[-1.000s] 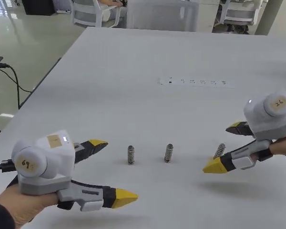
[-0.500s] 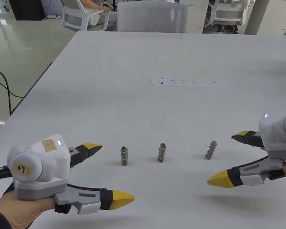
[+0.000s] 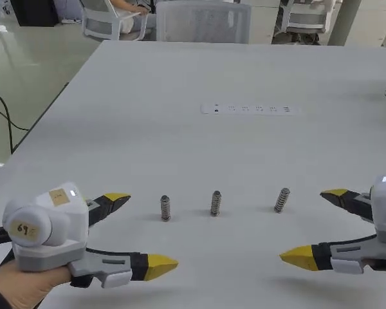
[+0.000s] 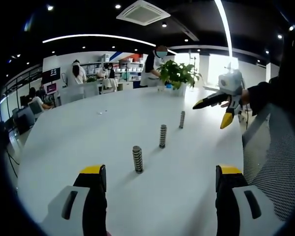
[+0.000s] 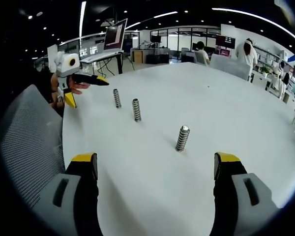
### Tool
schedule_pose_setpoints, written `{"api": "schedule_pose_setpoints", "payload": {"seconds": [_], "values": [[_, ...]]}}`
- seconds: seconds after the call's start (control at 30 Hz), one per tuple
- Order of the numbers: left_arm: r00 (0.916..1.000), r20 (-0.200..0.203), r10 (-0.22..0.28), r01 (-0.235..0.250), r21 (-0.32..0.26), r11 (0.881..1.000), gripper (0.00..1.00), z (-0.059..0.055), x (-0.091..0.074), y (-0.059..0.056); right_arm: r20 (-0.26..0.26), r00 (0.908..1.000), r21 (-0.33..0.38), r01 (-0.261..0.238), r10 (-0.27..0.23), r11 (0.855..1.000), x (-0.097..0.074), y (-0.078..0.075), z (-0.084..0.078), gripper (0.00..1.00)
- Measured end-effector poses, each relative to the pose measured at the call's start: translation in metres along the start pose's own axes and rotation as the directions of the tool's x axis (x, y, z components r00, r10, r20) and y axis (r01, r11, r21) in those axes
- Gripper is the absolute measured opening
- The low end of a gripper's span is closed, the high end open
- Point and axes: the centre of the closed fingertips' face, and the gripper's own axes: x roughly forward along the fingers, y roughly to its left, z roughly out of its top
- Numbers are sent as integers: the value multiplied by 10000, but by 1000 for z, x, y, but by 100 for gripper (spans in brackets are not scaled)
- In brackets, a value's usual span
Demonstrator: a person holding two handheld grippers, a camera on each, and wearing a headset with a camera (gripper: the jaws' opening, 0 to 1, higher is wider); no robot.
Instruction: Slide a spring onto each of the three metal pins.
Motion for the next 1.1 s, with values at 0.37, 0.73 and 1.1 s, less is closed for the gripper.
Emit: {"api": "schedule_pose_setpoints", "payload": {"seconds": [0.37, 0.73, 1.1], "values": [[9995, 234, 209, -204, -228, 9995, 91, -1, 5, -3, 423, 9988, 187, 233, -241, 9996, -3, -2, 6, 100], [9991, 274, 325, -317, -312, 9990, 91, -2, 5, -2, 454, 9986, 213, 255, -264, 9994, -3, 2, 7, 100], [9991, 271, 332, -323, -315, 9990, 91, -1, 5, -2, 487, 9984, 206, 288, -298, 9994, -3, 4, 9, 100]]}}
